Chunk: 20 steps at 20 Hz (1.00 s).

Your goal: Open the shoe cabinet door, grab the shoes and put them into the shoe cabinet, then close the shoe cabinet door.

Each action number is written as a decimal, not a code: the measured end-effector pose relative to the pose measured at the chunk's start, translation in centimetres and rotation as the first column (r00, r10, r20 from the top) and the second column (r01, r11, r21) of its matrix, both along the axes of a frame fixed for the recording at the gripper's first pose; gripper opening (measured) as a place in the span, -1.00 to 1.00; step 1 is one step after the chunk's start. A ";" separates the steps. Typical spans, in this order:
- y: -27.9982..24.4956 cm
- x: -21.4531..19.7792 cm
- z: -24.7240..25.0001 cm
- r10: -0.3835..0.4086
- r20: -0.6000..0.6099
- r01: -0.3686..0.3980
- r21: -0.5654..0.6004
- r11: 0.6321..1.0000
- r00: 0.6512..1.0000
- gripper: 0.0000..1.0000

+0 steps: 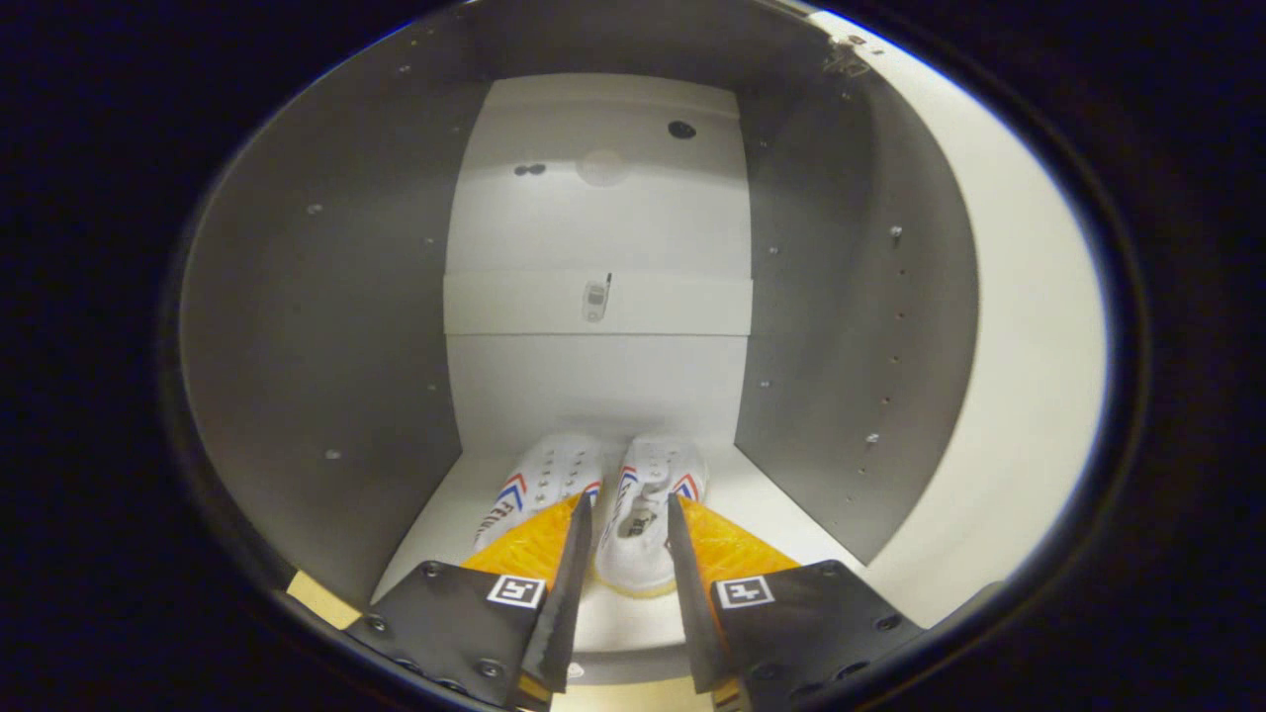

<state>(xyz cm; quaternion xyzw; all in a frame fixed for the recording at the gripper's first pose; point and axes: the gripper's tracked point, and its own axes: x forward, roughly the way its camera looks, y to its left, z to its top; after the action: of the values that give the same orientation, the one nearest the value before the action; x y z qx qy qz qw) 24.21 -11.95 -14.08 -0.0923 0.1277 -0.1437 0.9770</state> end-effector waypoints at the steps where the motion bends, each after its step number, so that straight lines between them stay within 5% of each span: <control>1: 0.7 -1.2 0.6 0.000 0.013 0.000 -0.005 1.000 1.000 -0.04; 12: 4.3 -17.6 6.8 -0.073 0.141 0.077 -0.023 0.997 0.987 -0.04; 20: 0.2 -29.0 11.4 -0.226 0.229 0.243 -0.051 0.969 0.947 -0.03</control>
<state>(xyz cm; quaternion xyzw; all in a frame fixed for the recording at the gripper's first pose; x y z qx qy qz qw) -4.83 -11.71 -2.64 -0.0983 0.0223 -0.2732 0.9567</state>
